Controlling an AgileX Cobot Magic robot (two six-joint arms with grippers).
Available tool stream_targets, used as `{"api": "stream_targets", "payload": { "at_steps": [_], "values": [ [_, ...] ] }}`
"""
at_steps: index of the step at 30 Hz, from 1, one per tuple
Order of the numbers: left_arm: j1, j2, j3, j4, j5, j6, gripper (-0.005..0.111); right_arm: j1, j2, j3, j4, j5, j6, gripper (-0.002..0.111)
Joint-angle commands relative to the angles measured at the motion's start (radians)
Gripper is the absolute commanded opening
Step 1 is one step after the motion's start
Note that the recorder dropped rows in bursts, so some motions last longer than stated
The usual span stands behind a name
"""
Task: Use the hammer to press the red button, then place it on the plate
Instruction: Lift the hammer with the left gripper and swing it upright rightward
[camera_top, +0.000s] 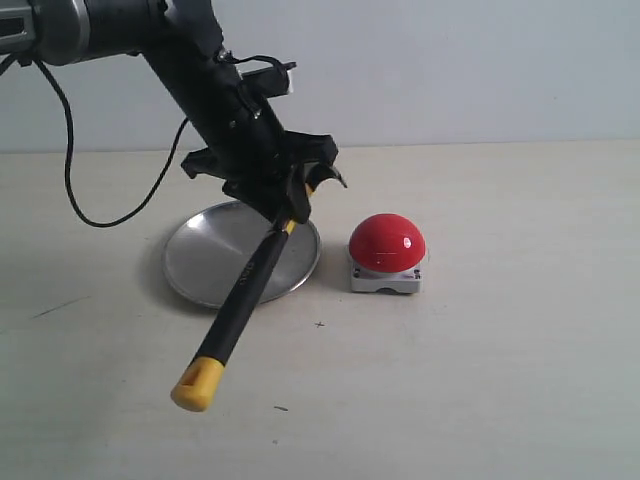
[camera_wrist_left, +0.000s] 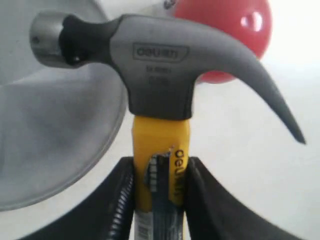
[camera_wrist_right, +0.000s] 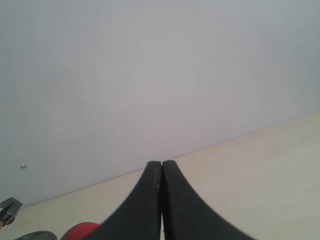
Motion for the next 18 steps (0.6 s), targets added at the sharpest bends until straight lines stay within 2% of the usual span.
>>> {"api": "stream_targets", "payload": {
  "at_steps": [1, 5, 12, 15, 18],
  "values": [
    [-0.003, -0.027, 0.002, -0.102, -0.050, 0.062, 0.000, 0.001, -0.005, 0.004, -0.011, -0.001, 0.000, 0.000],
    [0.007, -0.049, 0.051, -0.182, -0.104, 0.121, 0.000, 0.001, -0.005, 0.004, -0.013, -0.001, -0.026, 0.000],
    [0.063, -0.061, 0.155, -0.500, -0.128, 0.351, 0.000, 0.001, -0.005, 0.004, -0.011, -0.001, -0.026, 0.000],
    [0.067, -0.061, 0.198, -0.652, -0.148, 0.478, 0.000, 0.001, -0.005, 0.004, -0.011, -0.001, -0.026, 0.000],
    [0.067, -0.061, 0.229, -0.740, -0.164, 0.557, 0.000, 0.001, -0.005, 0.004, -0.011, -0.010, -0.028, 0.000]
  ]
}}
